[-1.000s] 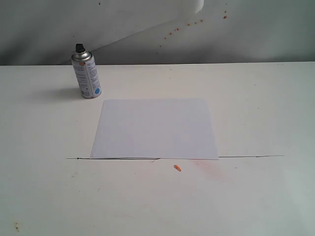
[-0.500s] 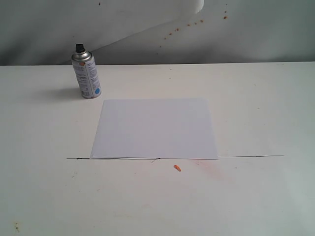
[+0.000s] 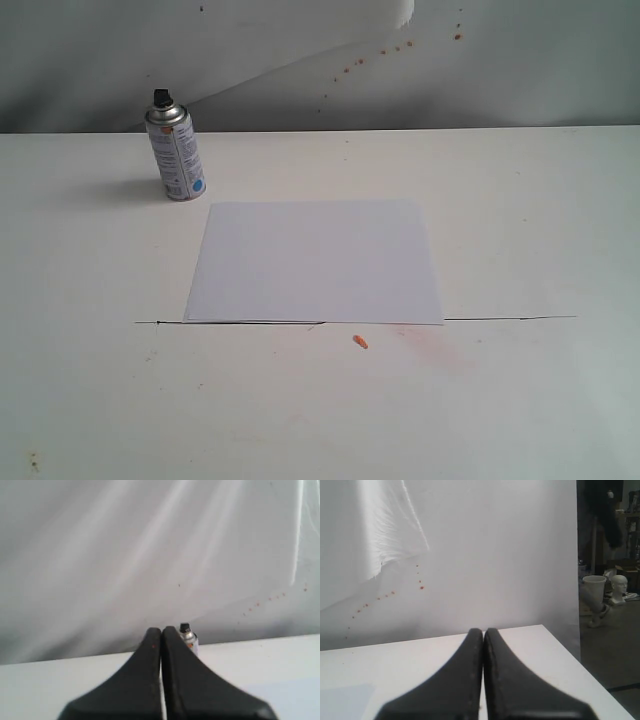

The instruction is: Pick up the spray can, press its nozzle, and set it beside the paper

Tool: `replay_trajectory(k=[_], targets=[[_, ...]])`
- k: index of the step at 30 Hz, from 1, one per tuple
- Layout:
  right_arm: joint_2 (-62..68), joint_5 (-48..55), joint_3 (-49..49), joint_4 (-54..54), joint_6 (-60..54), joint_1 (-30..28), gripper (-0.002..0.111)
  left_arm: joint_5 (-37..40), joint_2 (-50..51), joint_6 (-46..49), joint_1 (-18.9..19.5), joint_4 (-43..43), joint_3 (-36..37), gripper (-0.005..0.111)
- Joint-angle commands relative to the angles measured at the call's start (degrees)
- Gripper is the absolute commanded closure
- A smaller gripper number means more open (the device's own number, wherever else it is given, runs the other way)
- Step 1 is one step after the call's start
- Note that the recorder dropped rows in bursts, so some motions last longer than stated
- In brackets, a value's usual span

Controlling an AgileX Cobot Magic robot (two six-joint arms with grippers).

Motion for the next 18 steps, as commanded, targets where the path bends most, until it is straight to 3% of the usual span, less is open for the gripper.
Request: replay_trajectory(k=[1, 5, 13, 18], targets=[[-0.07, -0.1, 0.2, 0.15, -0.08, 0.06, 0.108, -6.41, -0.33, 10.58, 0.07, -10.83, 8.29, 0.106], [-0.07, -0.1, 0.2, 0.15, -0.08, 0.06, 0.108, -7.2, -5.36, 12.18, 1.96, -11.95, 13.54, 0.106], [-0.07, -0.2, 0.2, 0.15, -0.08, 0.06, 0.108, -6.93, -16.11, 5.28, 10.96, -13.64, 24.04, 0.106], [-0.07, -0.2, 0.2, 0.15, -0.08, 0.06, 0.108, -6.93, -18.05, 2.05, 11.32, -13.25, 28.11, 0.106]])
